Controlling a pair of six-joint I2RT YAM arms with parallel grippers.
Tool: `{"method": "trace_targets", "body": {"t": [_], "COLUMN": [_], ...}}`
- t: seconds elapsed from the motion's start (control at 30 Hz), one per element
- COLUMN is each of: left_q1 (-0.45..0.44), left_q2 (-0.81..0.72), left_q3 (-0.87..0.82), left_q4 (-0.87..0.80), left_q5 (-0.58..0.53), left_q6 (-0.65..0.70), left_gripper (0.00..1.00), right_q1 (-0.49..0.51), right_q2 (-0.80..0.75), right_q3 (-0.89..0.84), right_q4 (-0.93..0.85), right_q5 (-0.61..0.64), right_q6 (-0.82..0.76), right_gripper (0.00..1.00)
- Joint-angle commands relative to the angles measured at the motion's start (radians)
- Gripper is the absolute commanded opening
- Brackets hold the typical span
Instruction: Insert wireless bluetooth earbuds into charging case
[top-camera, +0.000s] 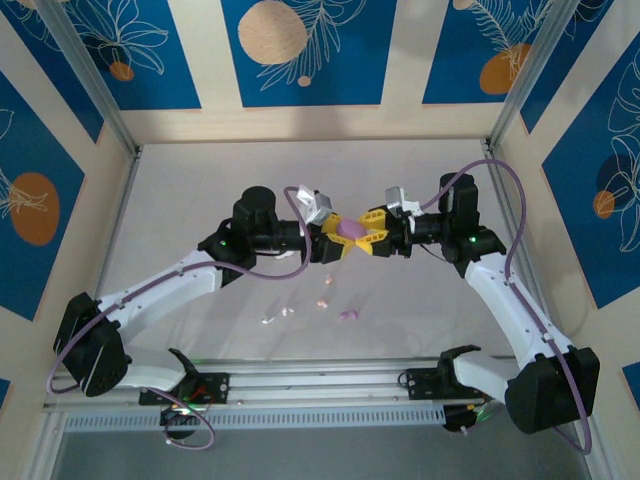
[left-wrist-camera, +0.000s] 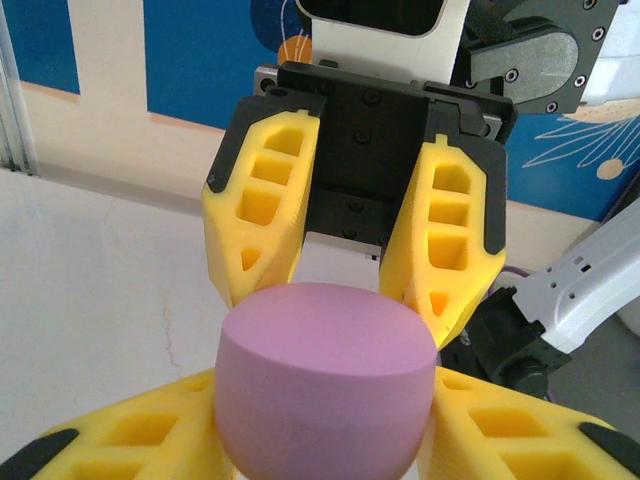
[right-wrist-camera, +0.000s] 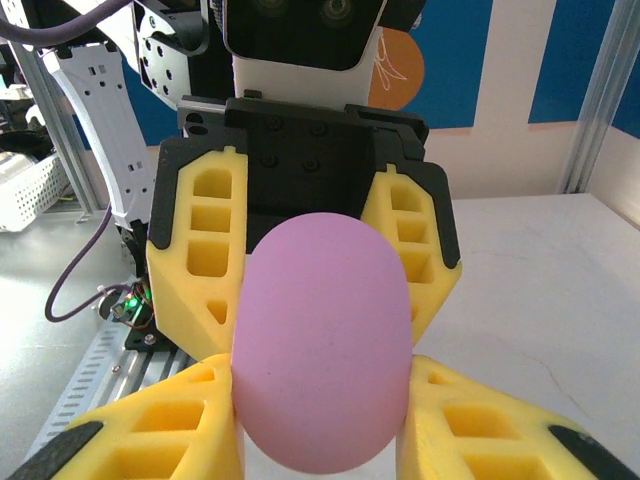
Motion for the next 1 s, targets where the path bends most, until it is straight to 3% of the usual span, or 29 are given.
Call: {"method": "trace_targets", "body": {"t": [0.0, 0.3, 0.43, 0.57, 0.73, 0.97], "left_q1": [-0.011, -0.012, -0.014, -0.019, -0.020, -0.020], "left_q2": [0.005, 0.016, 0.017, 0.009, -0.011, -0.005], "left_q3": [0.006, 0.019, 0.019, 0.003, -0.026, -0.033], "left_q4": [0.101, 0.083, 0.093, 0.099, 0.115, 0.136], "left_q5": [0.041, 0.058, 0.064, 0.065, 0.062, 0.070], "left_q6": [-0.038, -0.041, -0.045, -0.016, 0.017, 0.004], "left_gripper": [0.46, 0.41, 0.31, 0.27, 0.25, 0.25], "right_q1": [0.006, 0.009, 0.013, 0.003, -0.044, -0.052], "right_q2": [-0.013, -0.016, -0.015, -0.003, 0.041, 0.046], "right_q3": [0.016, 0.017, 0.020, 0.048, 0.107, 0.118], "right_q4": [-0.040, -0.047, -0.051, -0.045, -0.075, -0.030], "right_q5": [0.010, 0.016, 0.038, 0.056, 0.059, 0.050], "right_q6": [-0.027, -0.041, -0.038, 0.093, 0.274, 0.353], "right_gripper": [0.36, 0.36, 0.39, 0.47, 0.51, 0.54]}}
